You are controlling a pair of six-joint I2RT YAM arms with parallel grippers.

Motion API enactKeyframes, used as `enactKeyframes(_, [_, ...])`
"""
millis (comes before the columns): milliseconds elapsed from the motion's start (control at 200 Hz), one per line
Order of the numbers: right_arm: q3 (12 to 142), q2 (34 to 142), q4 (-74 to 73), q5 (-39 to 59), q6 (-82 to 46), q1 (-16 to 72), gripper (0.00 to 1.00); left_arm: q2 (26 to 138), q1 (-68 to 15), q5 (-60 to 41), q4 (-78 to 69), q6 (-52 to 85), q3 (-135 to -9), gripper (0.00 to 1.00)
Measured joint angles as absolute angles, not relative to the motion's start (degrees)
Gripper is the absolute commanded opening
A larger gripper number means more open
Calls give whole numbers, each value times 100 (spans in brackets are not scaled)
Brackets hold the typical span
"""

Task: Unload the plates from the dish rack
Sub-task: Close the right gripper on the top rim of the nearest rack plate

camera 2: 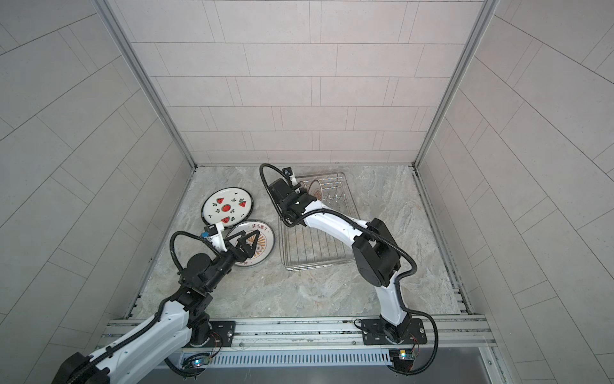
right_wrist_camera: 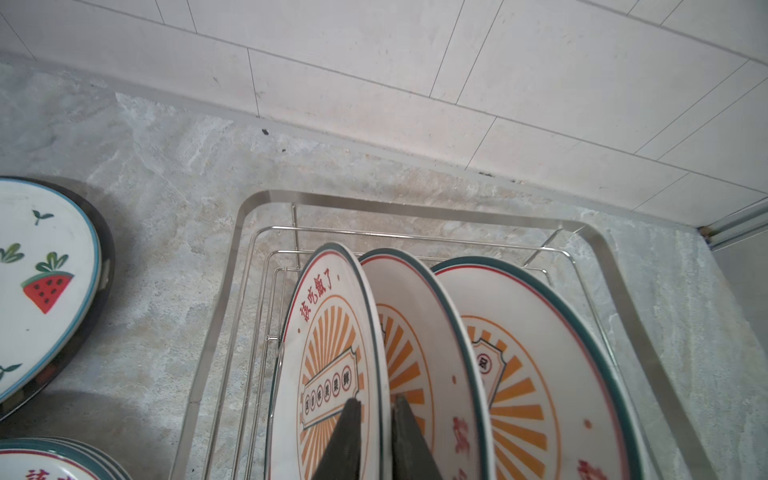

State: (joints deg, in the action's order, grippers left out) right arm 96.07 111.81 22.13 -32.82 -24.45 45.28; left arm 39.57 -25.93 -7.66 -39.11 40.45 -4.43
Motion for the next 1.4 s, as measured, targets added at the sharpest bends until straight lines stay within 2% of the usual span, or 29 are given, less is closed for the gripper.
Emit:
enactKeyframes(170, [9498,10785,2121,-3393,-2370,4604,18,3887,-2593,-764,-3905,4049,-414,100])
enactKeyframes(425, [9373,10735,2185,-3251,-2403,4567,31,3791,-2593,-766,-3868,4053,-403,100])
enactKeyframes(1151, [9662,11622,2257,-2340,-2536,4241,22,3730,-2593,-762,-3763,4056,-381,100])
enactKeyframes(1401, [9754,11714,2252,-2362,-2683,4237,19,3721,-2593,-762,-3758,4056,-381,100])
